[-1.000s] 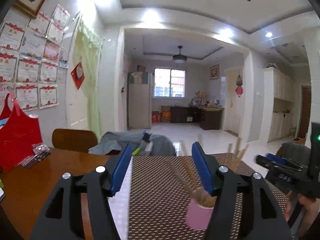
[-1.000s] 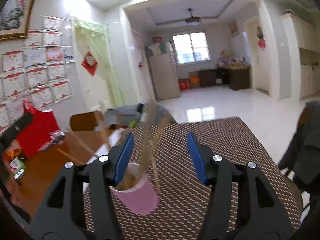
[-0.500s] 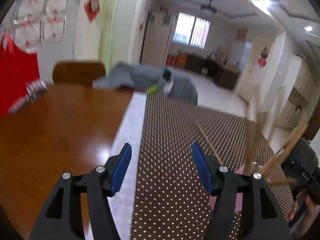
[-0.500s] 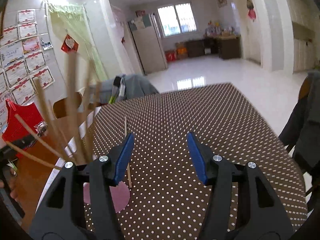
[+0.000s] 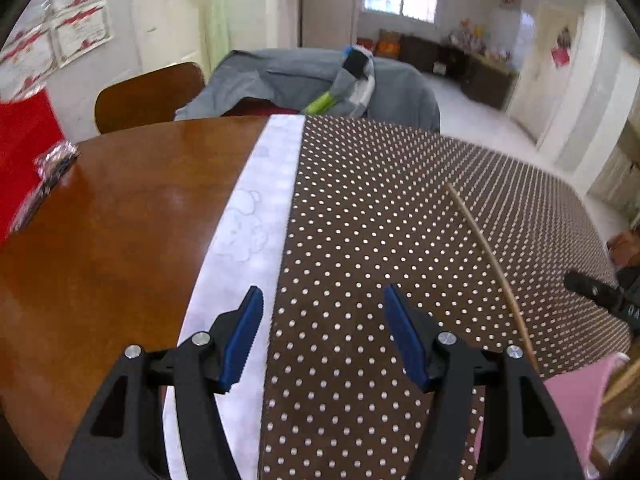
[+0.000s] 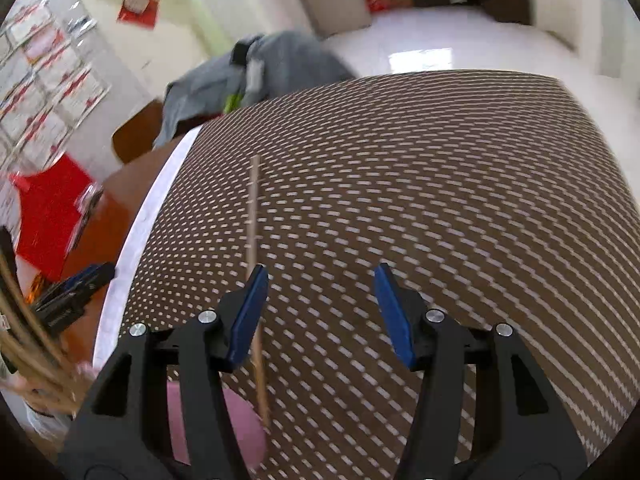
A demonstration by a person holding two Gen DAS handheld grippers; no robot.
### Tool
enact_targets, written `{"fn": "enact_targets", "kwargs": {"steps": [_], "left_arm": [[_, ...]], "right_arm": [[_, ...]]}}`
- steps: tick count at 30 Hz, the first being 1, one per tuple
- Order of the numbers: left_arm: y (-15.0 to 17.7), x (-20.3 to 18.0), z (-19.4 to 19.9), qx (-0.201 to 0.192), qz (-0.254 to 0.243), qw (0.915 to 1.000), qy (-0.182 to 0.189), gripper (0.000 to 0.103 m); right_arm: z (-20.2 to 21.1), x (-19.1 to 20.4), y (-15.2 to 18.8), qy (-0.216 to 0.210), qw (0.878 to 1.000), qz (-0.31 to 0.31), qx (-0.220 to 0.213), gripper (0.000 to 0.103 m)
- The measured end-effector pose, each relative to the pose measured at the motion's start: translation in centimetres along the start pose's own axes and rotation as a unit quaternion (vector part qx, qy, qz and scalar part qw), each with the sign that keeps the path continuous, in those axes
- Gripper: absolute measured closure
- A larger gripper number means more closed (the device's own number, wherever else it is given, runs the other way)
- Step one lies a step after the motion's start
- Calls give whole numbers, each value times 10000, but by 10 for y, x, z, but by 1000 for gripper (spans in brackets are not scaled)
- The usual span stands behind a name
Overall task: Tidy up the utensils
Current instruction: 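Lower the right tool to the last loose chopstick and grasp it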
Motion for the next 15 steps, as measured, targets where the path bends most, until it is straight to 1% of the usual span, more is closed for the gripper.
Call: {"fn": "enact_targets", "kwargs": {"steps": [2,5,9,10,13,15], "left_arm": [[-3,-5,-7,1,-143,9998,-159,41],[-3,-10,-13,-12,-308,9991,-274,41],[-3,-6,-23,87,-142,9996,-217,41],[-4,-4,-24,73,-83,9997,-203,41],[-6,1,-26,37,130,9999,-108,41],[-6,1,-27,70,113,9999,-87,41]], "right_arm": [[-20,11,-8,-203,9994,160,210,48],[-40,22,-13,-283,9980,369,426,48],[-58,35,-21,-195,9947,783,630,50],[-62,38,-24,-154,9941,839,664,55],[-74,42,-29,-14,9914,998,845,63],[-79,44,-34,188,9894,1132,894,67]]}}
Point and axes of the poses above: each gripper's, at about its wrist camera, not at the fingertips, and z roughly against the way its jaws point, x to its left, y to its underside, the point moved 9 cm from there along -z, roughly the way its jaws point, and after that the axes turned 13 degrees about z, right-handed, at the moved point
